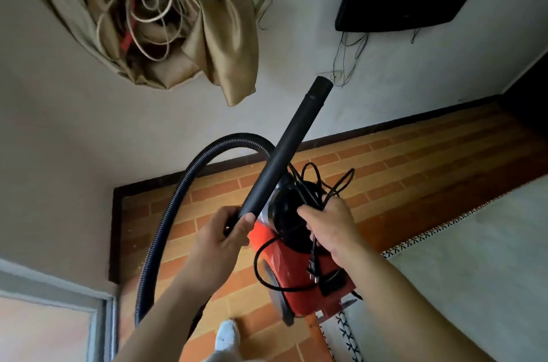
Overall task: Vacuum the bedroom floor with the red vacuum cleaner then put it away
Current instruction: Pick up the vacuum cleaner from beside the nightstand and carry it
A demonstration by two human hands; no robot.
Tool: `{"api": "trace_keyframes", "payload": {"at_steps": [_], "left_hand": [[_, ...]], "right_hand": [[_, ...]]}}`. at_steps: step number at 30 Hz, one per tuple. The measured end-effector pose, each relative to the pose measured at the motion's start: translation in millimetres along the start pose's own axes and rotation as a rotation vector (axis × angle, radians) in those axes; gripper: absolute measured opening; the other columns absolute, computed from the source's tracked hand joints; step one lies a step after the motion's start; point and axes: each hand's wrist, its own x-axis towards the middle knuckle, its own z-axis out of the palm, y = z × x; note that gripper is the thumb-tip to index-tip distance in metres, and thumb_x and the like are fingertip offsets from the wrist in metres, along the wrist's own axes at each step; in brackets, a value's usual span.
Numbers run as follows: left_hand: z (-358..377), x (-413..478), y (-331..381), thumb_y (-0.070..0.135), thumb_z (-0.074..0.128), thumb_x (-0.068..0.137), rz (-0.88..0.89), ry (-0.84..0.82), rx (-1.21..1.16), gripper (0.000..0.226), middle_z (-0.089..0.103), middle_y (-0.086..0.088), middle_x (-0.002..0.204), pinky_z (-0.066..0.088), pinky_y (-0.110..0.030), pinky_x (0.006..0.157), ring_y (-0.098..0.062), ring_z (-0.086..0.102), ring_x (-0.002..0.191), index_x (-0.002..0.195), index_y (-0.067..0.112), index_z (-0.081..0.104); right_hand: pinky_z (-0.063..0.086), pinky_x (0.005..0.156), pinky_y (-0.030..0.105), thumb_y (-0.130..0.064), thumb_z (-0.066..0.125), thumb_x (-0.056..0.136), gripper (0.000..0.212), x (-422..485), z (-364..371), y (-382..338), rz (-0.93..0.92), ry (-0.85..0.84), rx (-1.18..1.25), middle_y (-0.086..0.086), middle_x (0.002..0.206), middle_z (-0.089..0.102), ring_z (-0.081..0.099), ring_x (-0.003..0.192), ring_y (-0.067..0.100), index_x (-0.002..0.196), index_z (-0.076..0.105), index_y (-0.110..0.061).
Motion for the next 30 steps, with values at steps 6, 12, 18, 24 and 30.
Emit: {"api": "trace_keyframes", "payload": {"at_steps": [6,12,18,24,30], "left_hand": [[-15.5,80.5,13.7,0.054,0.055,0.095,0.045,-0.174,0.061,0.025,0.07,-0.001,0.082,0.051,-0.03,0.062,-0.016,0.064,0.073,0.103,0.032,0.063],[4.8,148.6,30.7,0.039,0.058,0.1,0.088,-0.29,0.095,0.01,0.071,-0.008,0.083,0.047,-0.02,0.06,-0.016,0.064,0.078,0.102,0.031,0.062],[47.3,230.7,46.2,0.048,0.054,0.099,0.019,-0.343,0.106,0.019,0.073,0.001,0.086,0.058,-0.04,0.075,-0.01,0.067,0.074,0.103,0.031,0.063],[87.2,308.6,75.3,0.042,0.053,0.102,0.033,-0.453,0.1,0.02,0.072,0.001,0.092,0.056,-0.055,0.082,-0.021,0.07,0.084,0.102,0.026,0.065],[119.8,369.3,100.8,0.042,0.051,0.103,0.021,-0.518,0.084,0.014,0.073,-0.001,0.092,0.055,-0.055,0.083,-0.031,0.068,0.089,0.105,0.038,0.064]], "right_hand": [[0.037,0.05,0.034,-0.005,0.061,0.089,0.015,46.6,2.3,-22.7,0.06,0.124,0.038,0.011,0.065,0.043,0.04,0.058,0.025,0.088,0.058,0.009],[0.039,0.054,0.036,-0.009,0.063,0.088,0.011,100.5,-11.4,-28.3,0.113,0.2,0.069,0.011,0.064,0.044,0.041,0.059,0.026,0.078,0.058,-0.011],[0.036,0.052,0.035,-0.016,0.065,0.089,0.02,166.2,-39.8,-11.5,0.205,0.238,0.112,0.014,0.066,0.047,0.043,0.056,0.025,0.074,0.054,-0.009],[0.042,0.054,0.036,-0.007,0.066,0.091,0.014,225.6,-73.5,-10.3,0.228,0.353,0.242,0.014,0.067,0.052,0.048,0.058,0.026,0.086,0.059,0.004],[0.037,0.05,0.032,-0.009,0.067,0.091,0.036,269.5,-104.7,-11.4,0.277,0.456,0.231,0.002,0.053,0.045,0.04,0.041,0.016,0.064,0.045,-0.015]]}}
